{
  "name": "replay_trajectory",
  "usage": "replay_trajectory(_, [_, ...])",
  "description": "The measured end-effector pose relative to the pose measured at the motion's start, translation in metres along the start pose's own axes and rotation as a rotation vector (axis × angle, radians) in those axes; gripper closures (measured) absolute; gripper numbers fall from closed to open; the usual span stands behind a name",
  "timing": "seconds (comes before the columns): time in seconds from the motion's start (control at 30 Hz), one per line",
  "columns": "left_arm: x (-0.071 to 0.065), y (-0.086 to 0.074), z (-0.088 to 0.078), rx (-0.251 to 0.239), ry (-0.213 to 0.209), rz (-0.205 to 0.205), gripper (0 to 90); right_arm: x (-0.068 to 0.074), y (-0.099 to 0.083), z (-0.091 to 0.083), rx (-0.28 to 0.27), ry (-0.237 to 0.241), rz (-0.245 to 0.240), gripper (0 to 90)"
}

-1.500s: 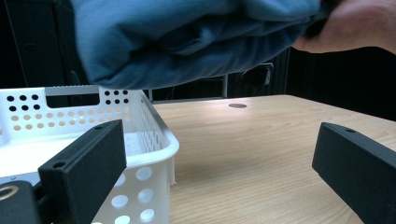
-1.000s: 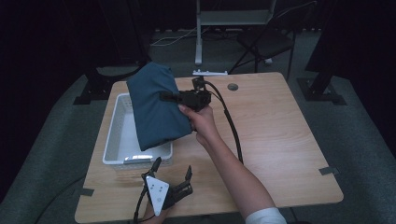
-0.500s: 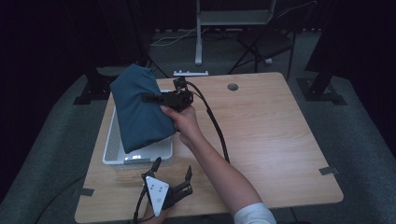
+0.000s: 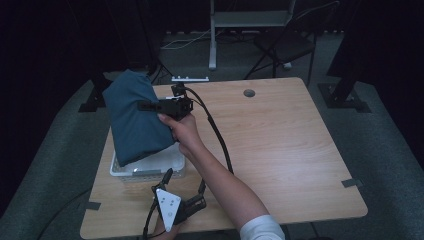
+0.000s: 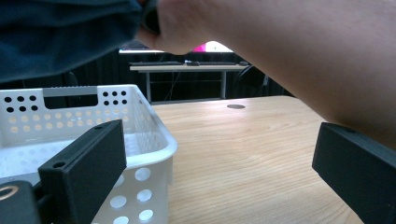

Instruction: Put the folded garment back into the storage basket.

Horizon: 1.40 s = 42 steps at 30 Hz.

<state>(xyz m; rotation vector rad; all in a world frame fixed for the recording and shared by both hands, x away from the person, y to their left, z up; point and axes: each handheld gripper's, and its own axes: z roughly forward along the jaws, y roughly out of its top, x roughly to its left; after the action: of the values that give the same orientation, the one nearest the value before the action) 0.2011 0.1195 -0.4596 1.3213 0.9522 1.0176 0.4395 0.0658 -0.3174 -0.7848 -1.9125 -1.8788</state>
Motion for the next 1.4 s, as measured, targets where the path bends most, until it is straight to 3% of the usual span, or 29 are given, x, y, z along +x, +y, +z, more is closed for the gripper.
replay_trajectory(0.33, [0.0, 0.0, 0.0, -0.003, 0.007, 0.0, 4.2, 0.002, 0.003, 0.006, -0.002, 0.0, -0.007, 64.6])
replay_trajectory(0.93, [0.0, 0.0, -0.001, 0.0, 0.003, -0.001, 4.2, -0.025, -0.016, 0.009, 0.038, -0.016, 0.045, 64.6])
replay_trajectory(1.4, [0.0, 0.0, -0.002, -0.007, 0.01, -0.003, 4.2, -0.042, -0.03, 0.011, 0.071, -0.089, 0.085, 64.7])
